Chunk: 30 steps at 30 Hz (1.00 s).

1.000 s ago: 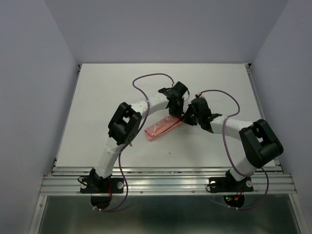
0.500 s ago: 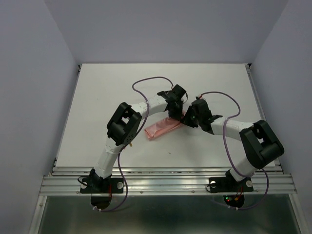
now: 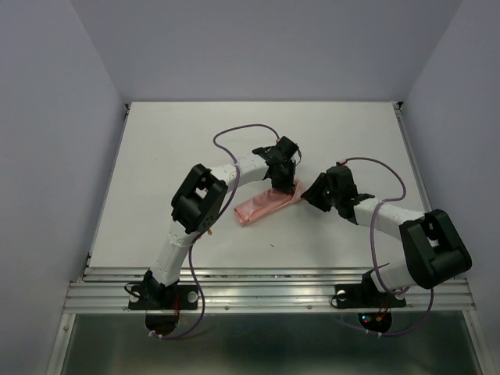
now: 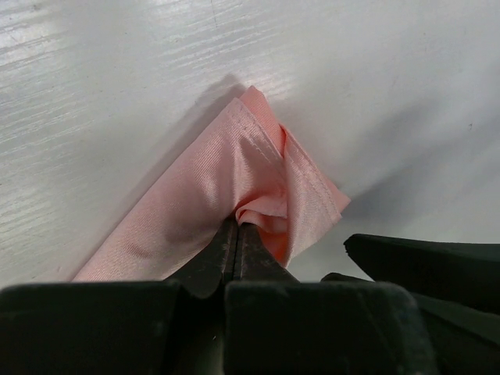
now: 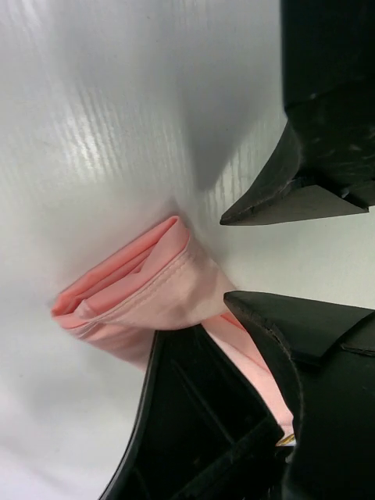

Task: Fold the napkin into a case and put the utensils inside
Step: Stuff the top corner of the smaller-rectangle-folded napkin into the folded napkin.

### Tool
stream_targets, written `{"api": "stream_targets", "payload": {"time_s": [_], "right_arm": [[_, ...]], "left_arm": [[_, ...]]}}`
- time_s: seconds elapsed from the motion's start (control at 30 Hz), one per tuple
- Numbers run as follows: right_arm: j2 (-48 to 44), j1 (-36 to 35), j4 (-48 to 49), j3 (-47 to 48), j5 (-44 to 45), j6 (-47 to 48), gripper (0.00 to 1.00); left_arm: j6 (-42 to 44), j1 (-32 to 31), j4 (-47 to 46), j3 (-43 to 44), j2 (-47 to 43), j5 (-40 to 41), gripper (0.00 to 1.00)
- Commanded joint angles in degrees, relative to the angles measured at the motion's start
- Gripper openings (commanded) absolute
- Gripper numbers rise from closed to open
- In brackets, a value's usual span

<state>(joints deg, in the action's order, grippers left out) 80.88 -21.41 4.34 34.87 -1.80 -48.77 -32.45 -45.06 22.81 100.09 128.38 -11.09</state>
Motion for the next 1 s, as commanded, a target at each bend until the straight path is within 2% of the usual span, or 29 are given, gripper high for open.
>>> {"api": "stream_targets", "payload": {"time_s": [0.0, 0.13, 0.27, 0.33, 0.5, 0.6, 0.83, 0.97], "right_arm": [[1.6, 0.1, 2.7, -0.2, -1.4, -2.5, 0.44], [3.8, 0.1, 3.6, 0.5, -1.9, -2.8, 0.43], [5.9, 0.1, 5.1, 1.6, -1.8, -2.9, 0.31], [6.7, 0.1, 5.3, 2.3, -1.6, -2.4, 0.28], [7.9, 0.1, 6.4, 3.9, -1.8, -1.8, 0.27], [8.9, 0.1, 6.8, 4.7, -2.1, -1.9, 0.23], [9.1, 0.1, 7.0, 4.6, -1.6, -2.7, 0.22], [9.3, 0.1, 7.0, 4.5, -1.8, -2.7, 0.22]], "left_arm": [[0.8, -0.8, 1.2, -1.6, -3.3, -0.2, 0.00], [1.2, -0.8, 1.4, -1.9, -3.7, -0.1, 0.00], [2.4, -0.8, 1.4, -2.2, -4.3, -0.6, 0.00], [3.2, -0.7, 1.5, -2.3, -4.3, -1.4, 0.00], [4.7, -0.8, 2.2, -2.5, -4.8, -2.5, 0.00], [5.0, -0.8, 2.1, -2.2, -4.9, -3.5, 0.00], [5.7, -0.8, 1.7, -2.6, -6.8, -5.6, 0.00], [6.2, -1.0, 0.0, -3.6, -7.4, -9.5, 0.00]]}}
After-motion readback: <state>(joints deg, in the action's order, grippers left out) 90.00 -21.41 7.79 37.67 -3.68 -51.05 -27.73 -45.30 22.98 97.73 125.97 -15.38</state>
